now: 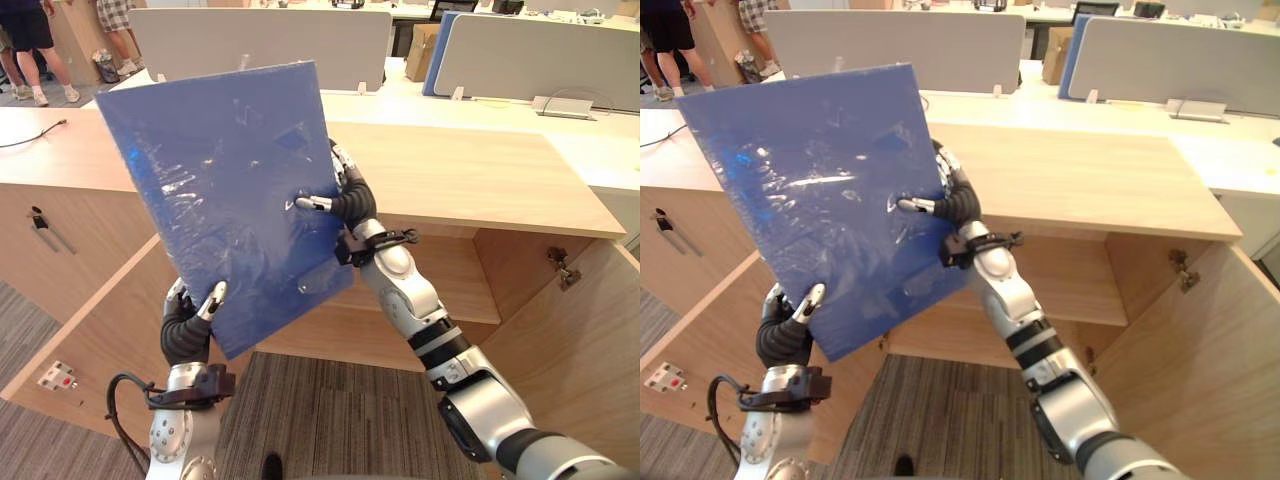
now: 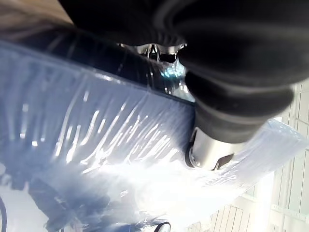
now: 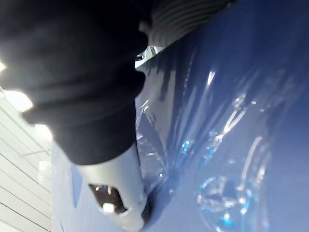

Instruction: Walk over to the cabinet, pick up the folder, carry it to the office cabinet, place the folder inside the office cabinet, then close the office cabinet door

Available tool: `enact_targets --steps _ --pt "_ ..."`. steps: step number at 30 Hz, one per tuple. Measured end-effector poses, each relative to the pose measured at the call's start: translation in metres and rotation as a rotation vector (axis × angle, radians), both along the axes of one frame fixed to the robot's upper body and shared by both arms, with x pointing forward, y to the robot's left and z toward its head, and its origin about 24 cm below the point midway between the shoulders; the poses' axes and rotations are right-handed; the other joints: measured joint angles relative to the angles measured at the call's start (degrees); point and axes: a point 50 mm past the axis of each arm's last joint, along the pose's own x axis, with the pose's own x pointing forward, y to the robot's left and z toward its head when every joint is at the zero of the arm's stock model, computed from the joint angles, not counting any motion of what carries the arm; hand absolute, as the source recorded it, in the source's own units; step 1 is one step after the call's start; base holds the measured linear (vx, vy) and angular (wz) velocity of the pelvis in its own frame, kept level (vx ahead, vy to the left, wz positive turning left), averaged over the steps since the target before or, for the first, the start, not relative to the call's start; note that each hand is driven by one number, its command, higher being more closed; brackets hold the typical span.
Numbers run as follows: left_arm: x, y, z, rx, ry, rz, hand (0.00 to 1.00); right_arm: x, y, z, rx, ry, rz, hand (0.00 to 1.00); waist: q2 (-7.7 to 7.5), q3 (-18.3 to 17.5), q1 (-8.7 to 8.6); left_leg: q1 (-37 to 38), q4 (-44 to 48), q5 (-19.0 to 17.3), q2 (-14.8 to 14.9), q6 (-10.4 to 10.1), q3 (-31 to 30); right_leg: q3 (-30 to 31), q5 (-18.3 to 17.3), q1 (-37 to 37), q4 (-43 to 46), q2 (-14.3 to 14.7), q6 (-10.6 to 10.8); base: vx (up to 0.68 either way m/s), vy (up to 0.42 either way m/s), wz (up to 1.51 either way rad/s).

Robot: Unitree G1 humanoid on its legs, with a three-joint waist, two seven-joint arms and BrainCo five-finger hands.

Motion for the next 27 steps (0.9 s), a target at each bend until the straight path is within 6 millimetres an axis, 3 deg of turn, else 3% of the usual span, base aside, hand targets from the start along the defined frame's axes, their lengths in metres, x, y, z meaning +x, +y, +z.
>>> enact_targets --steps 6,7,13,18,24,25,27 --pt "0.000 0.002 -0.001 -0.003 0.003 -0.002 1.00 0.004 0.004 0.007 -0.080 -0.029 0.068 0.00 0.07 0.00 0.17 -0.05 -0.02 0.20 0.02 0.08 0.04 0.01 0.36 0.04 -0.36 0.04 0.04 -0.02 0.014 -0.01" --pt "0.000 0.004 0.000 0.010 0.001 -0.004 1.00 0.004 0.003 0.005 -0.098 -0.014 0.103 1.00 0.08 -0.01 0.30 -0.07 -0.02 0.22 0.03 0.08 0.04 0.01 0.41 0.05 -0.43 0.05 0.03 0.00 0.000 0.00" --pt "-0.001 0.011 0.001 0.081 0.002 -0.028 1.00 0.006 -0.006 -0.002 -0.147 0.141 0.306 1.00 0.08 -0.10 0.83 -0.33 -0.01 0.26 0.06 0.05 -0.04 -0.03 0.62 0.06 -0.95 0.21 0.00 0.00 0.000 0.00" --pt "0.000 0.019 -0.004 0.175 0.025 -0.078 1.00 0.001 -0.023 -0.025 -0.198 0.311 0.440 1.00 0.16 -0.92 1.84 -0.95 0.01 0.38 0.10 -0.13 -0.66 -0.58 0.69 0.02 -1.27 0.50 -0.07 0.02 -0.002 0.06" --pt "0.000 0.012 -0.006 0.220 0.027 -0.134 1.00 0.002 -0.027 -0.018 -0.214 0.293 0.456 1.00 0.19 -1.68 2.73 -1.05 0.01 0.38 0.11 -0.18 -0.91 -0.54 0.67 -0.02 -1.40 0.55 -0.09 0.00 0.000 0.00" --pt "0.000 0.012 -0.005 0.230 0.026 -0.136 0.00 0.002 -0.027 -0.018 -0.215 0.292 0.456 1.00 0.19 -1.77 2.93 -1.05 0.01 0.37 0.12 -0.19 -0.94 -0.53 0.67 -0.04 -1.50 0.55 -0.09 0.00 0.000 0.00" --pt "0.000 0.011 -0.005 0.243 0.022 -0.154 0.00 0.002 -0.027 -0.018 -0.216 0.292 0.456 1.00 0.19 -1.77 3.07 -1.09 0.00 0.36 0.13 -0.20 -0.96 -0.52 0.67 -0.09 -1.48 0.55 -0.09 0.00 0.000 0.00"
